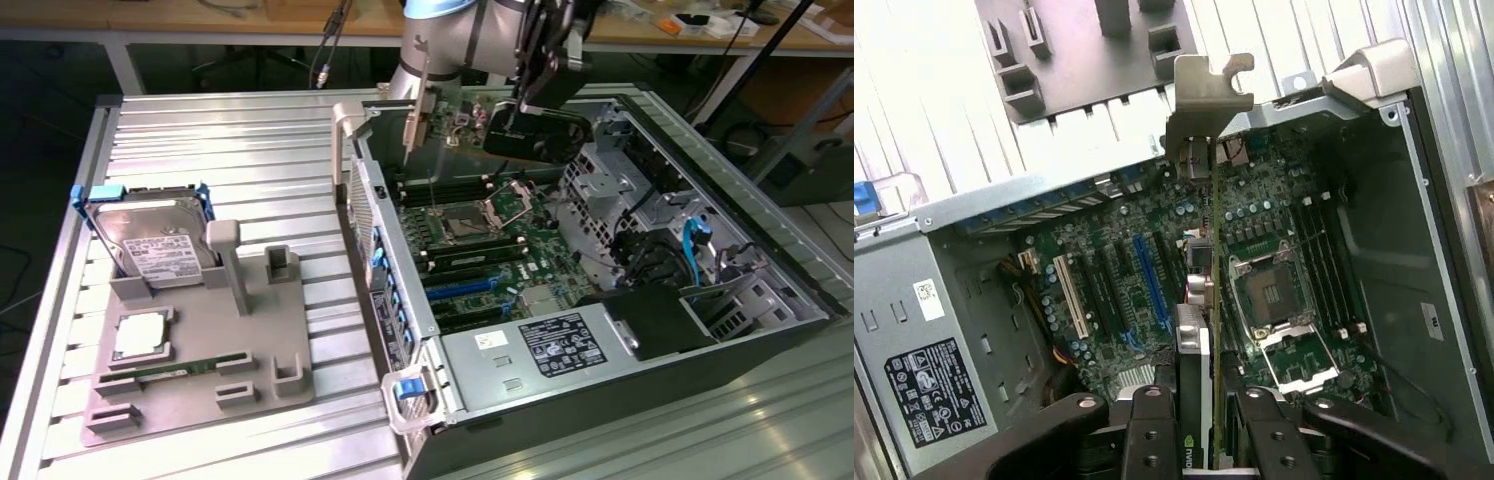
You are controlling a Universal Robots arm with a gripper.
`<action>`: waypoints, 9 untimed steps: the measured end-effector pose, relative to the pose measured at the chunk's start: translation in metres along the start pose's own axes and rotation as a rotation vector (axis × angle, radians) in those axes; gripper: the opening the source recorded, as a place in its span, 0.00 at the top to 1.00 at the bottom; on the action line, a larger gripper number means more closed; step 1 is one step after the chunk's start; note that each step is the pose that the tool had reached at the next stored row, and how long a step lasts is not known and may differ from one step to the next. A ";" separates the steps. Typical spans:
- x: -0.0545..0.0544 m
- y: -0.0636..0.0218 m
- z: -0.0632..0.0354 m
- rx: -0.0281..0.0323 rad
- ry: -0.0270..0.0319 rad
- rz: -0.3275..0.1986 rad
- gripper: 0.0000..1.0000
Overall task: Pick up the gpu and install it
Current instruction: 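Insert the gpu into the slot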
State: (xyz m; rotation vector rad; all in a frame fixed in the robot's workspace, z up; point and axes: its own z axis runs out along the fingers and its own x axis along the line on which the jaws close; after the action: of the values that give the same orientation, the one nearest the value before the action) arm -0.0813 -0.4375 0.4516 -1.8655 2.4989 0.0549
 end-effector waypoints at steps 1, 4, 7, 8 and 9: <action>0.000 0.0000 0.0000 -0.0003 0.0001 -0.008 0.73; 0.000 0.0000 0.0000 -0.0016 0.0006 -0.039 0.73; 0.000 0.0000 0.0000 -0.0026 0.0010 -0.067 0.73; 0.000 0.0000 0.0000 -0.0031 0.0011 -0.078 0.73; 0.000 0.0000 0.0000 -0.0033 0.0012 -0.085 0.73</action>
State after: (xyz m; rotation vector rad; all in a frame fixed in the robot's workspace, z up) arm -0.0813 -0.4375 0.4516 -1.9715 2.4181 0.0563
